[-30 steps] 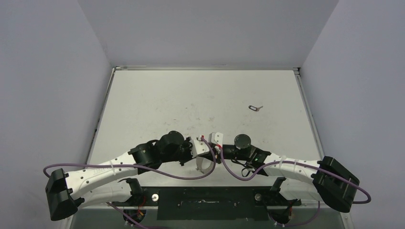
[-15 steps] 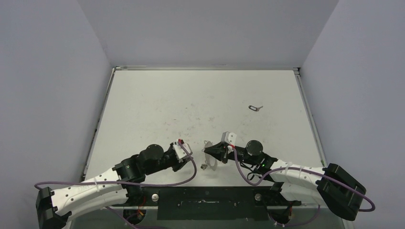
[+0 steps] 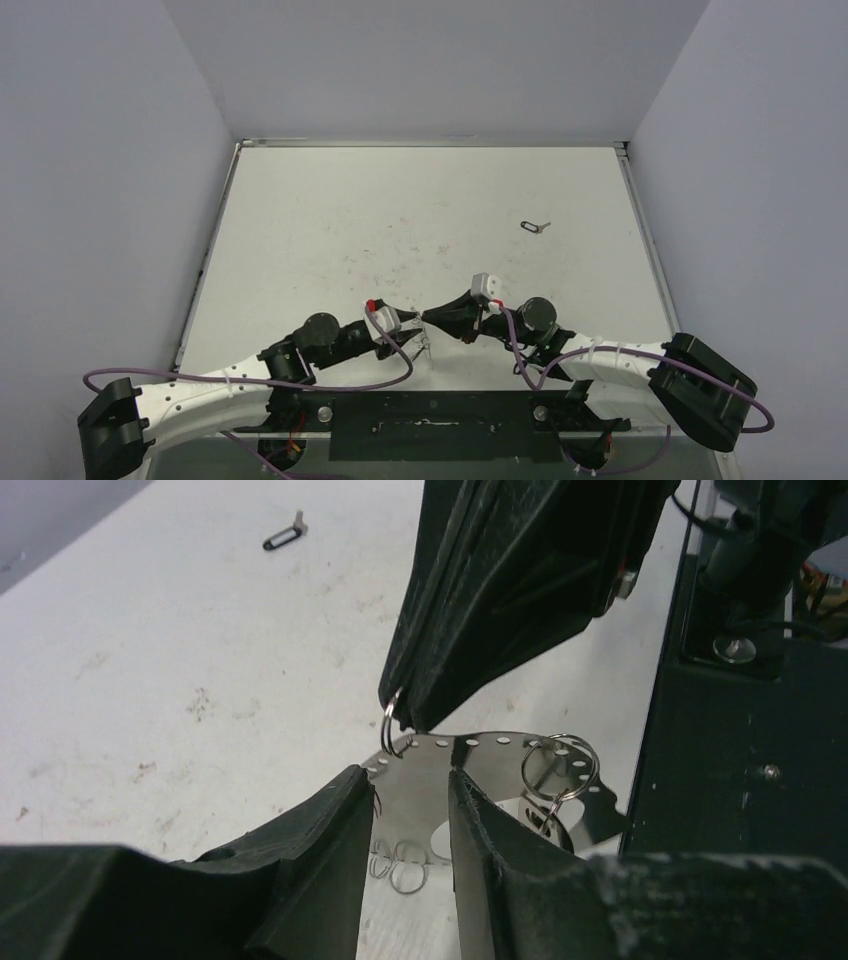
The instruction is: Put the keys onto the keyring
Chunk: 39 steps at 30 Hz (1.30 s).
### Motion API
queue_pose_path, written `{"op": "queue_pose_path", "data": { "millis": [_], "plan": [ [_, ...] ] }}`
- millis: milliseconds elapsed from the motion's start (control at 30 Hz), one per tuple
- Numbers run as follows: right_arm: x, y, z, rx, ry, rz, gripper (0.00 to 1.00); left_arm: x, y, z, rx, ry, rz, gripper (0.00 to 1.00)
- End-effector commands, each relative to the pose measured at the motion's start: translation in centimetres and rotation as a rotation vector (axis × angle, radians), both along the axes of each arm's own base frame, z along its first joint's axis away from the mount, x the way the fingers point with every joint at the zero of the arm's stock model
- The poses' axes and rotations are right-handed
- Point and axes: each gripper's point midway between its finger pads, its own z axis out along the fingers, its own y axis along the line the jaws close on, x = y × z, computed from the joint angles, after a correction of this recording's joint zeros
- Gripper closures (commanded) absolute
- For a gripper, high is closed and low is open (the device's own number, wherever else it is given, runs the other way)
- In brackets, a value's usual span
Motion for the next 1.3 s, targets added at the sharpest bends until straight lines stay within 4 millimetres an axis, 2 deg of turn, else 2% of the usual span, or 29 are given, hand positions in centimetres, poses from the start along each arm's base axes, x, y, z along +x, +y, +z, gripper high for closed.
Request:
{"op": "queue_pose_path", "data": {
  "millis": [0, 400, 700, 1267],
  "plan": [
    [-0.9, 0.2, 3.9, 0.136, -0.069, 0.054, 1.0, -0.2, -1.0, 5.4, -0.22, -0.122, -0.034, 0.68],
    [-1.4, 0.1, 4.3, 0.139, -0.072, 0.072, 1.0, -1.1, 0.2, 6.9, -0.307, -0.178, -0.048, 0.68],
    [-1.7, 0.2, 4.5, 0.142, -0.068, 0.084, 1.0, -0.8, -0.3, 6.9, -0.301, -0.17, -0.045, 0.8],
    [-2.1, 0.6, 3.6, 0.097, -0.07, 0.104, 1.0, -0.6, -1.1, 8.4, -0.329, -0.144, -0.052, 0.79]
  ]
}}
